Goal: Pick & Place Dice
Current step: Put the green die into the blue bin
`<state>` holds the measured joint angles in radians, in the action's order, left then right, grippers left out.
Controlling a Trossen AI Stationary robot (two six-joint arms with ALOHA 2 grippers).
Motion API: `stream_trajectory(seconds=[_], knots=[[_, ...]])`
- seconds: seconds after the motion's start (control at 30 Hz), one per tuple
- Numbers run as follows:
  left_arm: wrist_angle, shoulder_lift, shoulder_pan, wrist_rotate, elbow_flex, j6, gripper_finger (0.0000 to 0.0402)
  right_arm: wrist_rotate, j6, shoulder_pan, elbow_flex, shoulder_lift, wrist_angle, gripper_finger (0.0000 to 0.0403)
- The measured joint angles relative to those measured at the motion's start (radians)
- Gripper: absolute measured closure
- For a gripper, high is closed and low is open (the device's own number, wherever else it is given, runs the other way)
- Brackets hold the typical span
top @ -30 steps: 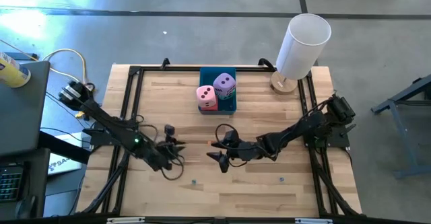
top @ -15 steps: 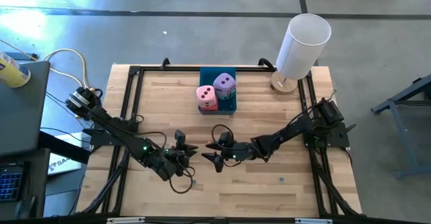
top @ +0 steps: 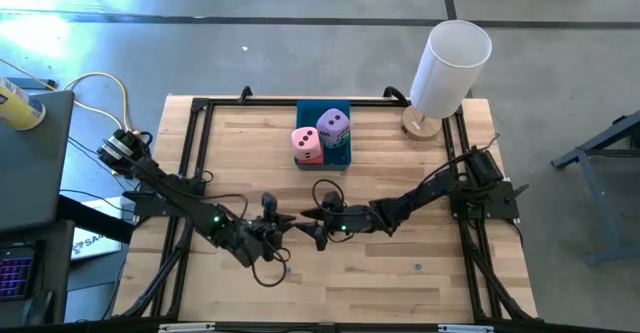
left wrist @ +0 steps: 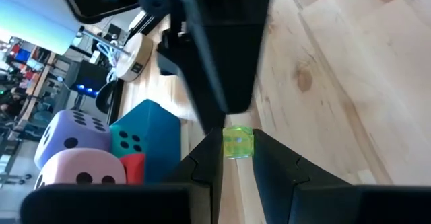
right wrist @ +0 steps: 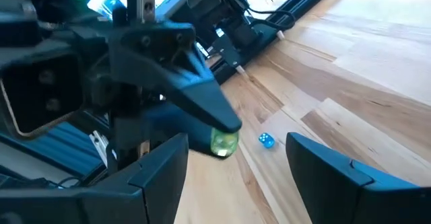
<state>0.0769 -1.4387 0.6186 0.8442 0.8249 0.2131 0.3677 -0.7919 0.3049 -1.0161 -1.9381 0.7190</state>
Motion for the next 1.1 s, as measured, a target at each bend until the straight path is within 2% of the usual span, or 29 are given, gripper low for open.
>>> stream_trajectory(seconds=[0.2,0.37,0.73,1.0,1.1], knots=[[-0.04,0.0,-0.039,-0.011,0.0,0.006,0.034,-0.001,0.008,0.0,0.0,0.0,-0.004,0.016],[-0.043,0.0,-0.057,-0.064,0.0,0.026,0.034,0.003,0.02,0.0,0.0,0.0,-0.004,0.016],[-0.086,-0.028,-0.061,-0.065,0.0,0.049,0.034,0.025,0.005,-0.015,0.0,0.0,0.004,0.016],[-0.119,-0.066,-0.069,-0.053,-0.001,0.067,0.034,0.023,0.002,-0.018,0.0,0.0,0.003,0.016],[-0.134,-0.065,-0.068,0.025,-0.001,0.069,0.034,0.024,0.002,-0.017,0.0,0.001,-0.007,0.016]])
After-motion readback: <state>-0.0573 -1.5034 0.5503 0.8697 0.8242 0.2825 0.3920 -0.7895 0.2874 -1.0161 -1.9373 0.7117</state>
